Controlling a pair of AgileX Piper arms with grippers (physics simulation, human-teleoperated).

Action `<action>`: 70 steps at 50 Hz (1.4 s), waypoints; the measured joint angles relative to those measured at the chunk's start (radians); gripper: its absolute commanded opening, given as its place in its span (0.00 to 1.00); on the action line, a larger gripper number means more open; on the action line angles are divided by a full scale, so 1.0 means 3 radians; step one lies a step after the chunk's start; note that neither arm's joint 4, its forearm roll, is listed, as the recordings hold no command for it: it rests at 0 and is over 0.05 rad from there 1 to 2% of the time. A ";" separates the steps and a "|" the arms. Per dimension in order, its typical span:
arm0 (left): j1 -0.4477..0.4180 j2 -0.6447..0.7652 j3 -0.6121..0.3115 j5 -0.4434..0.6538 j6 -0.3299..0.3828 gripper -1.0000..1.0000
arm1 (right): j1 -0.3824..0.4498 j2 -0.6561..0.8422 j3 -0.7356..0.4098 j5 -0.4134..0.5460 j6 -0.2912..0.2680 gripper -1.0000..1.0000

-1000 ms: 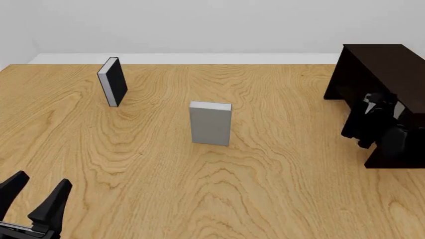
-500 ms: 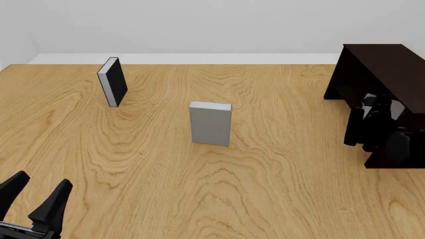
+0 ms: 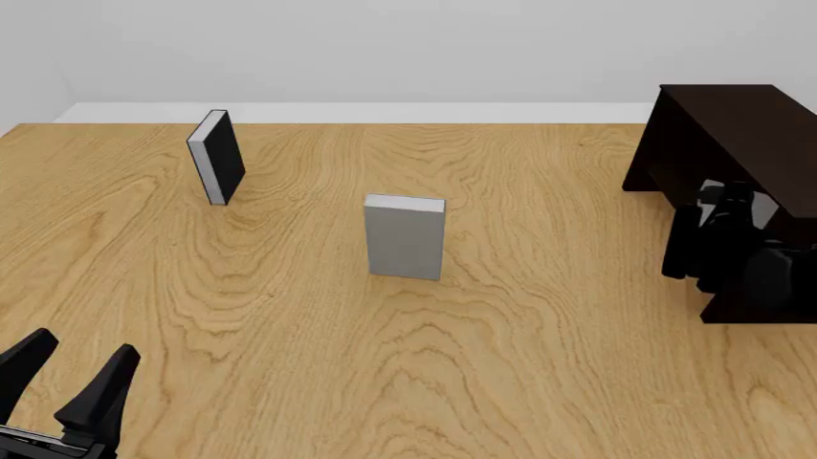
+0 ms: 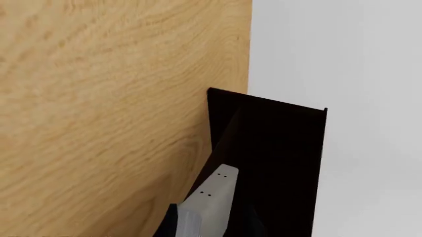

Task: Pick up the book on the right and place it on the cabinet shelf.

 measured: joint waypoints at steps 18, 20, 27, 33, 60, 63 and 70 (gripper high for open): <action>-0.0002 0.0000 0.0000 0.0001 -0.0003 1.00 | 0.0008 -0.0032 -0.0018 0.0116 0.0114 1.00; -0.0002 0.0000 0.0000 0.0001 -0.0003 1.00 | 0.0008 -0.0033 -0.0020 0.0119 0.0125 1.00; -0.0001 0.0000 0.0000 0.0001 -0.0005 1.00 | 0.0011 -0.0007 -0.0020 0.0125 0.0161 1.00; 0.0000 0.0000 0.0000 0.0001 -0.0005 1.00 | 0.0024 0.0071 -0.0017 0.0136 0.0194 1.00; 0.0000 0.0000 0.0000 0.0004 -0.0011 1.00 | 0.0174 0.0199 -0.0116 0.0205 0.0277 1.00; -0.0001 0.0000 0.0000 0.0005 -0.0012 1.00 | 0.0209 0.0198 -0.0138 0.0222 0.0285 1.00; -0.0001 0.0000 0.0000 0.0006 -0.0013 1.00 | 0.0311 0.0206 -0.0206 0.0265 0.0313 1.00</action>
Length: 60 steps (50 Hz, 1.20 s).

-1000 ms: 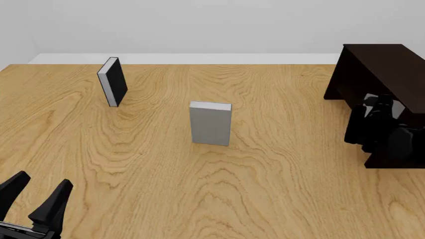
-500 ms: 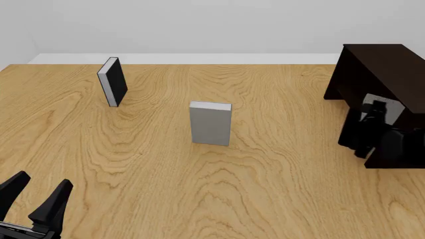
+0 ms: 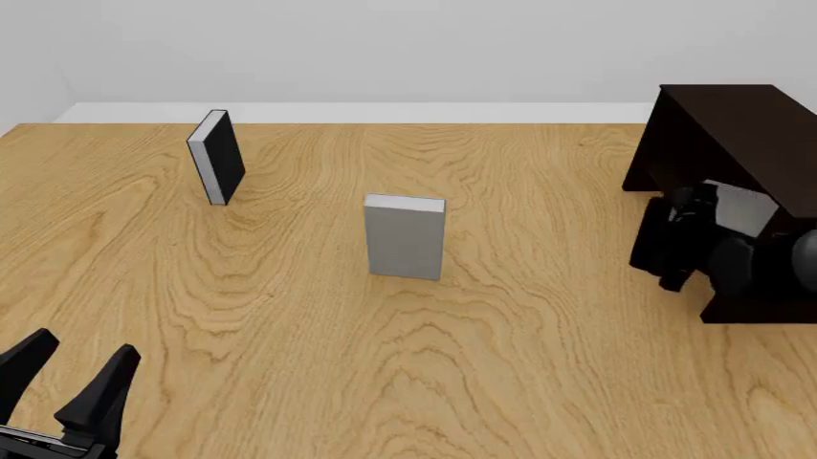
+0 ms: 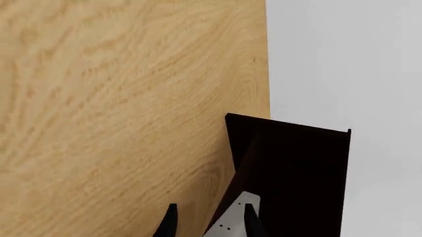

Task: Pick up the book on the right and place it on the cabinet shelf.

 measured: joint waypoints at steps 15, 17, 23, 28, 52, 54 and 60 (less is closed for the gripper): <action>-0.0002 0.0000 0.0000 0.0001 -0.0004 1.00 | 0.0234 -0.0008 -0.0171 0.0135 0.0091 1.00; -0.0002 0.0000 0.0000 0.0002 -0.0005 1.00 | 0.0259 -0.0025 -0.0197 0.0163 0.0112 1.00; -0.0004 0.0000 0.0000 0.0004 -0.0010 1.00 | 0.0316 -0.0098 -0.0268 0.0255 0.0185 1.00; -0.0006 0.0000 0.0001 0.0006 -0.0013 1.00 | 0.0347 -0.0207 -0.0319 0.0353 0.0264 1.00; -0.0010 0.0000 -0.0002 0.0017 -0.0004 1.00 | 0.0475 -0.0924 -0.0420 0.0884 0.0714 1.00; -0.0009 0.0000 -0.0002 0.0018 -0.0003 1.00 | 0.0488 -0.0979 -0.0429 0.0928 0.0753 1.00; -0.0006 0.0001 -0.0002 0.0020 0.0000 1.00 | 0.0513 -0.1133 -0.0434 0.1038 0.0837 1.00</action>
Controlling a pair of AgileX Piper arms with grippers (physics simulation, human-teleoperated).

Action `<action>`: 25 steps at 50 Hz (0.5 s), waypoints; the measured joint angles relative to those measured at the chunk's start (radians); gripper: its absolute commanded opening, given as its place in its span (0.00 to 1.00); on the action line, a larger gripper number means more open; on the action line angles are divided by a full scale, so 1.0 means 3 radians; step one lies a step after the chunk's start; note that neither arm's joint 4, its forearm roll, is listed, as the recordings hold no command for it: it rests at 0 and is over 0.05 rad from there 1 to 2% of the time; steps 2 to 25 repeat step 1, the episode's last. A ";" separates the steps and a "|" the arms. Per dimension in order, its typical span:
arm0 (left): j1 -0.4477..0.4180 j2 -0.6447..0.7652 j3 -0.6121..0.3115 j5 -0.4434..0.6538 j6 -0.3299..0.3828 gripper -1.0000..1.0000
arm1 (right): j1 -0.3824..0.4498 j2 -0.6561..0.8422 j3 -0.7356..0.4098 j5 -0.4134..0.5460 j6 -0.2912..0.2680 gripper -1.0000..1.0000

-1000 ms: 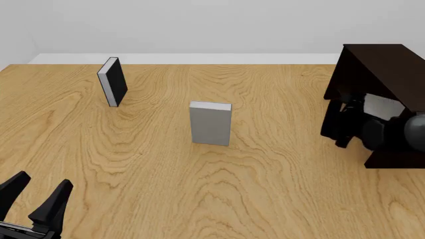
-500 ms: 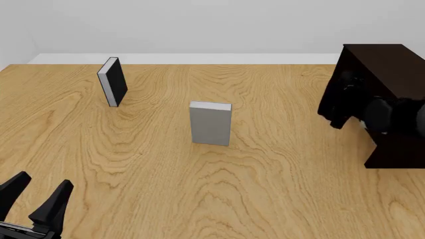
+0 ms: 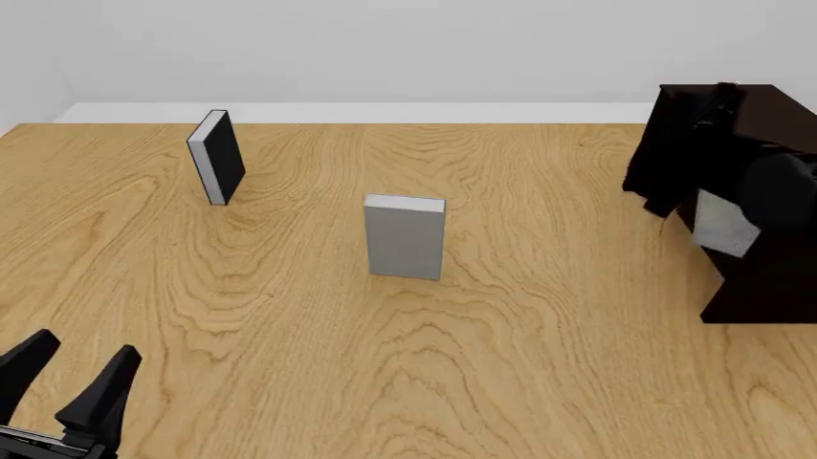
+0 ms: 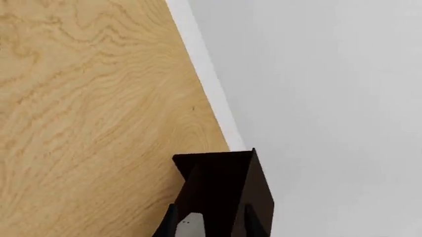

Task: Pick up the book on the right and place it on the cabinet shelf.

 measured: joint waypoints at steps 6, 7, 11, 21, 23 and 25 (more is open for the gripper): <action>0.0000 0.0000 0.0000 0.0000 0.0001 1.00 | 0.0002 -0.0024 0.0001 0.0015 0.0012 1.00; 0.0000 0.0000 0.0000 0.0000 0.0001 1.00 | 0.0002 -0.0024 0.0001 0.0015 0.0012 1.00; 0.0000 0.0000 0.0000 0.0000 0.0001 1.00 | 0.0002 -0.0024 0.0001 0.0015 0.0012 1.00; 0.0000 0.0000 0.0000 0.0000 0.0001 1.00 | 0.0002 -0.0024 0.0001 0.0015 0.0012 1.00; 0.0000 0.0000 0.0000 0.0000 0.0001 1.00 | 0.0002 -0.0024 0.0001 0.0015 0.0012 1.00; 0.0000 0.0000 0.0000 0.0000 0.0001 1.00 | 0.0002 -0.0024 0.0001 0.0015 0.0012 1.00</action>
